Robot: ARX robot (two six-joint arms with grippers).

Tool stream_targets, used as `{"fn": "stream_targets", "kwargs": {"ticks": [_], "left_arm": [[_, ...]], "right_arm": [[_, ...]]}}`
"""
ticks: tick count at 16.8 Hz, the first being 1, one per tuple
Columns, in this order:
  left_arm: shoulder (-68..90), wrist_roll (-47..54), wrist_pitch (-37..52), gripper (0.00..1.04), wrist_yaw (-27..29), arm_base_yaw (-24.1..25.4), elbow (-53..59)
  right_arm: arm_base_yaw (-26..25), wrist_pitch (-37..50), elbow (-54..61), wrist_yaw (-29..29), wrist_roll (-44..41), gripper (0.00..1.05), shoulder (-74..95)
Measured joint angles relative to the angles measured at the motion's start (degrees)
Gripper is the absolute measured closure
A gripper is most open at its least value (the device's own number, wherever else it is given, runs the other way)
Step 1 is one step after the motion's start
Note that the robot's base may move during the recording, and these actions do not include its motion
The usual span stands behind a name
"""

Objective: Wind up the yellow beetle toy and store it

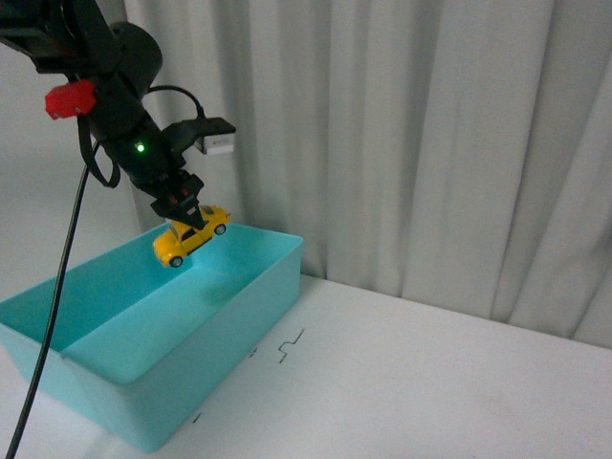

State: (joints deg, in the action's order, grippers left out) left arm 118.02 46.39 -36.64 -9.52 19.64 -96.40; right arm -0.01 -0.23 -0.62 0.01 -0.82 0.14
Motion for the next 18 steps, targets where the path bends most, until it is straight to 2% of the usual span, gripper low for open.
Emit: {"fn": "stream_targets", "kwargs": {"ticks": [4, 10, 14, 15, 16, 17, 18], "left_arm": [[5.3, -6.8, 2.1, 0.73, 6.2, 4.3, 0.9], [9.5, -13.9, 5.6, 0.73, 5.4, 3.7, 3.7], [10.7, -14.5, 5.3, 0.73, 5.7, 3.0, 4.1], [10.8, -14.6, 5.0, 0.66, 5.7, 3.0, 4.1], [11.4, -14.6, 3.8, 0.44, 4.5, 3.0, 3.4], [11.3, -14.7, 4.9, 0.16, 0.9, 3.1, 2.8], [10.8, -14.5, 6.2, 0.09, -0.6, 3.1, 2.8]], "right_arm": [[0.0, 0.0, 0.0, 0.0, 0.0, 0.07, 0.0], [0.0, 0.0, 0.0, 0.0, 0.0, 0.07, 0.0], [0.0, 0.0, 0.0, 0.0, 0.0, 0.07, 0.0], [0.0, 0.0, 0.0, 0.0, 0.0, 0.07, 0.0], [0.0, 0.0, 0.0, 0.0, 0.0, 0.07, 0.0], [0.0, 0.0, 0.0, 0.0, 0.0, 0.07, 0.0], [0.0, 0.0, 0.0, 0.0, 0.0, 0.07, 0.0]]}}
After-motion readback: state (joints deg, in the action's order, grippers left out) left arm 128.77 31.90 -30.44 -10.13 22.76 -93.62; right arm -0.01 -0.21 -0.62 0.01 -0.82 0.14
